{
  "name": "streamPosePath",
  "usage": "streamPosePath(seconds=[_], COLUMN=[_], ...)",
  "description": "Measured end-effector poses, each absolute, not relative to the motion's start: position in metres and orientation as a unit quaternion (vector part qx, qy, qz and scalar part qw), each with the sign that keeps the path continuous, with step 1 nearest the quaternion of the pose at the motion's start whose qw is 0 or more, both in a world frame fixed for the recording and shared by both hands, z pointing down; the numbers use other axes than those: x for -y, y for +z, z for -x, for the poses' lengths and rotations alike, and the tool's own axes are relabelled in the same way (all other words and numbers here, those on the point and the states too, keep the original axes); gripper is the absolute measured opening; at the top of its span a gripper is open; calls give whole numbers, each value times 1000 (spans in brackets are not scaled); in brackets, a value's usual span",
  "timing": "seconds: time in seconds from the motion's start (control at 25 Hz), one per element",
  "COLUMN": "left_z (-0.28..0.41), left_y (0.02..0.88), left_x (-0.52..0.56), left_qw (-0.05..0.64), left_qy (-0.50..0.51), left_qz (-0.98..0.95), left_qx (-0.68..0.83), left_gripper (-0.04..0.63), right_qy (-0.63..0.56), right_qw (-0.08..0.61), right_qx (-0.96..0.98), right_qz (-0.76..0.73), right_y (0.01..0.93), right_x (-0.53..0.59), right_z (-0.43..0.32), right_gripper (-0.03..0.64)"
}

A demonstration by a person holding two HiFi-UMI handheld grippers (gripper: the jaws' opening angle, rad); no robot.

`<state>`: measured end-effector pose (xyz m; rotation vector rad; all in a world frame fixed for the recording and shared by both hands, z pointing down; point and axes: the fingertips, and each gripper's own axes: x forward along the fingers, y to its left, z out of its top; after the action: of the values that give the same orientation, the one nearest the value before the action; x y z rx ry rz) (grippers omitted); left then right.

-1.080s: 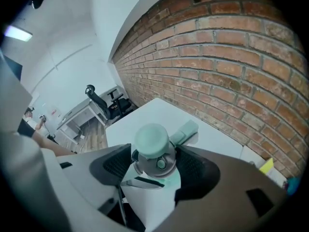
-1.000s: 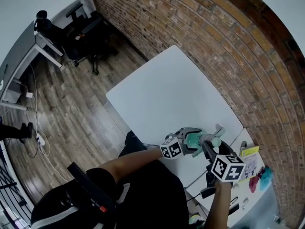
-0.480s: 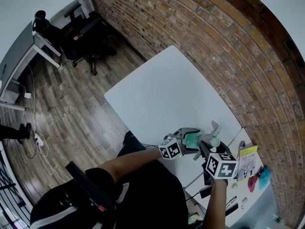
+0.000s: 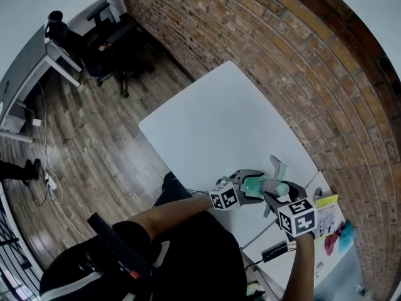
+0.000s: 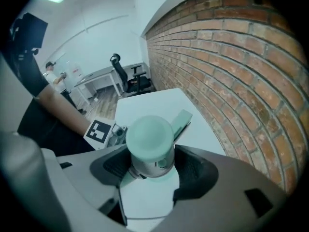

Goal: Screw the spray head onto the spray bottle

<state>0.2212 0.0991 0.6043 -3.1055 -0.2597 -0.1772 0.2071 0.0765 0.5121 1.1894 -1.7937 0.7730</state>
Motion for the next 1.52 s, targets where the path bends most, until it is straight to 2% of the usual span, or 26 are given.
streamPosePath(seconds=[0.28,0.64,1.28,1.44,1.52], left_z=[-221,-221,-217,-216,-216], left_y=[604,605,608,607,609], left_x=[-98,-98,-98,-91,-91], left_qw=[7,6,-1,-22,-27], left_qy=[-57,-59,-40,-27,-25], left_qz=[995,994,995,996,995], left_qx=[85,87,87,85,97], left_gripper=[399,397,401,473,479], right_qy=[239,31,10,12,10], right_qw=[500,633,641,641,644], right_qx=[767,768,763,763,761], right_qz=[-325,-90,-82,-83,-79], right_y=[514,528,528,528,529], right_x=[-79,-88,-90,-91,-91], right_z=[-201,-197,-197,-198,-199], right_gripper=[273,285,287,285,285])
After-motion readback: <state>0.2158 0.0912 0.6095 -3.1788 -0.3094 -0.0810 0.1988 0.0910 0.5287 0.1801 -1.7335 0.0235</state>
